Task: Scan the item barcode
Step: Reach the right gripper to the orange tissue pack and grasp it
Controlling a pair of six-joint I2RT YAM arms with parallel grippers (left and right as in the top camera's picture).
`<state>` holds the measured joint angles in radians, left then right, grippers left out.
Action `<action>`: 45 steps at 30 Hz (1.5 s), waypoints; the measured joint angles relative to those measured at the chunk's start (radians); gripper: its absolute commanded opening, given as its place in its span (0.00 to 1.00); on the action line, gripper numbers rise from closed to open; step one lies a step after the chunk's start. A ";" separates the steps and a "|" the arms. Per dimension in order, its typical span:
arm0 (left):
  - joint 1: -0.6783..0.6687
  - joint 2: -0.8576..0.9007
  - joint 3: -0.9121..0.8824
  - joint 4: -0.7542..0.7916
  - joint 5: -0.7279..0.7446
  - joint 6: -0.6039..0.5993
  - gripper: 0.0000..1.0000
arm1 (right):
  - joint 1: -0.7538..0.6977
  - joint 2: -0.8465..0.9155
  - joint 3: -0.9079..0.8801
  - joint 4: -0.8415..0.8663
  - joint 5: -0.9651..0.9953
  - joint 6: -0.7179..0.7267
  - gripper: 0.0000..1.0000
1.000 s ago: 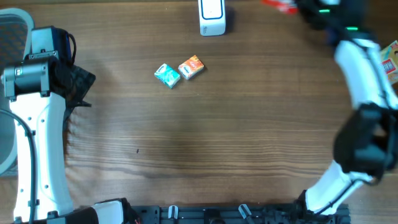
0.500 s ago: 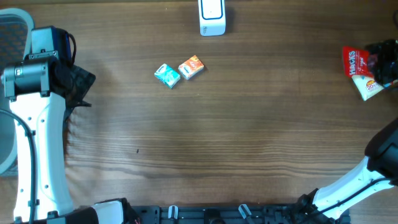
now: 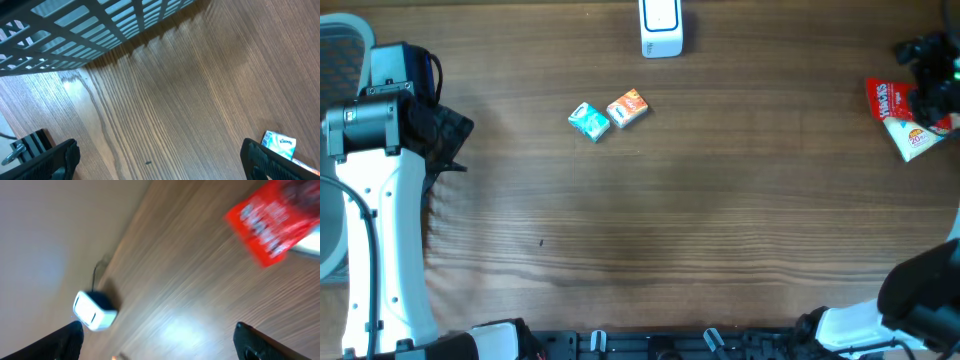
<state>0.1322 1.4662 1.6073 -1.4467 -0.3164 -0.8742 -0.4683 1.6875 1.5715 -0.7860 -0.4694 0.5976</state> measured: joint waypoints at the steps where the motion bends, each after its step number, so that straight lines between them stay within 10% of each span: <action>1: 0.000 0.000 0.000 0.000 0.000 0.000 1.00 | 0.024 -0.003 0.000 -0.013 0.000 0.000 0.96; 10: 0.000 0.000 0.000 0.000 0.000 0.000 1.00 | 0.563 0.003 -0.017 -0.029 0.161 -0.003 1.00; 21: 0.000 0.000 0.000 0.000 0.000 0.000 1.00 | 1.035 0.323 -0.021 0.415 0.265 -0.033 0.99; 26: 0.000 0.000 0.000 0.000 0.000 0.000 1.00 | 1.044 0.404 -0.030 0.575 0.352 0.050 0.65; 45: 0.000 0.000 0.000 0.000 0.000 0.000 1.00 | 1.040 0.551 -0.021 0.549 0.525 0.132 0.04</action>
<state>0.1322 1.4662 1.6073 -1.4464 -0.3164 -0.8742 0.5716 2.2383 1.5505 -0.2375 0.0555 0.7300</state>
